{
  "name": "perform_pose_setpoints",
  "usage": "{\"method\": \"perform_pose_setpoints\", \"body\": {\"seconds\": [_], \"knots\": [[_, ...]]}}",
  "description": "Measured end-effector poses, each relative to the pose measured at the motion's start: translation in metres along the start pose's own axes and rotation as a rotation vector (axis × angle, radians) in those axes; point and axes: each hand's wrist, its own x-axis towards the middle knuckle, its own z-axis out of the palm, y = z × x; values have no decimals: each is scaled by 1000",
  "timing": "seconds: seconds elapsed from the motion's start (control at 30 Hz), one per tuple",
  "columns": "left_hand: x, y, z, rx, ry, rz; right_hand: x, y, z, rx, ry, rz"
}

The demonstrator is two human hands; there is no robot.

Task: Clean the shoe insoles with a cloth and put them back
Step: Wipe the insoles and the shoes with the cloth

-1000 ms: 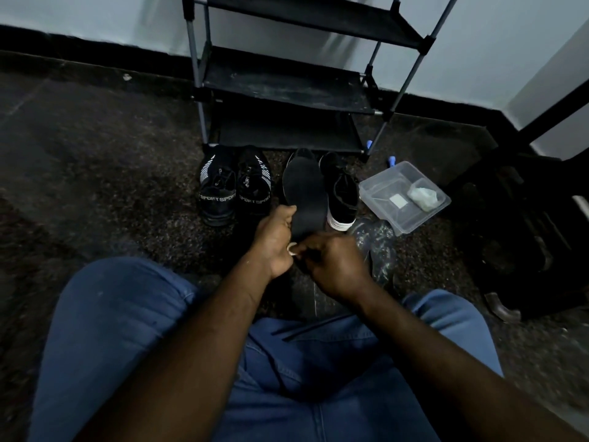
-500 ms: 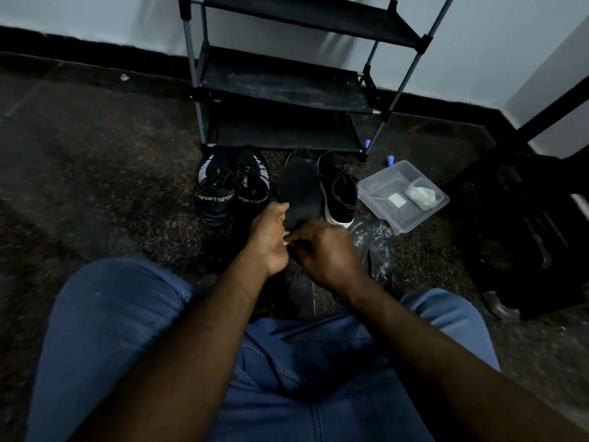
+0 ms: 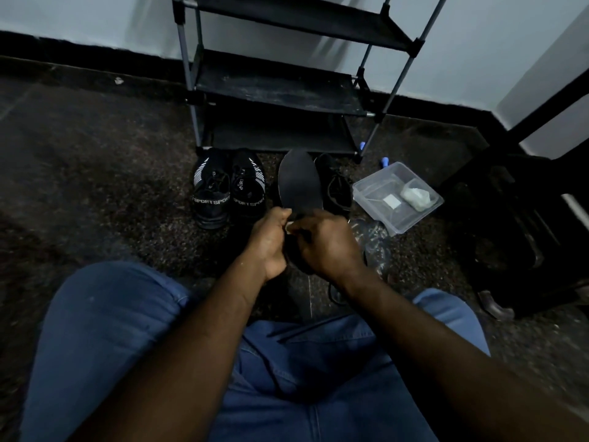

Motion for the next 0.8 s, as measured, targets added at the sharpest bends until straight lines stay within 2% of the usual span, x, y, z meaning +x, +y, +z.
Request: {"method": "perform_pose_setpoints", "body": {"seconds": [0.17,0.23,0.37,0.57,0.7,0.73,0.8], "knots": [[0,2,-5,-1,27,41,-11,-1,0,-19,-209,-118],[1,0,-3,20,-2,50,-3,7,-11,17,-173,-58],[1,-2,0,61,-35,51,10,12,-19,-24,68,20],[-4,1,-1,39,15,29,-17,-2,10,9,-80,-38],[-5,1,-3,46,27,30,-27,7,4,33,-223,-109],[-6,2,-2,46,18,32,-27,12,-1,53,-216,-107],[-5,3,0,50,-11,42,-23,21,-13,128,-104,9]]}}
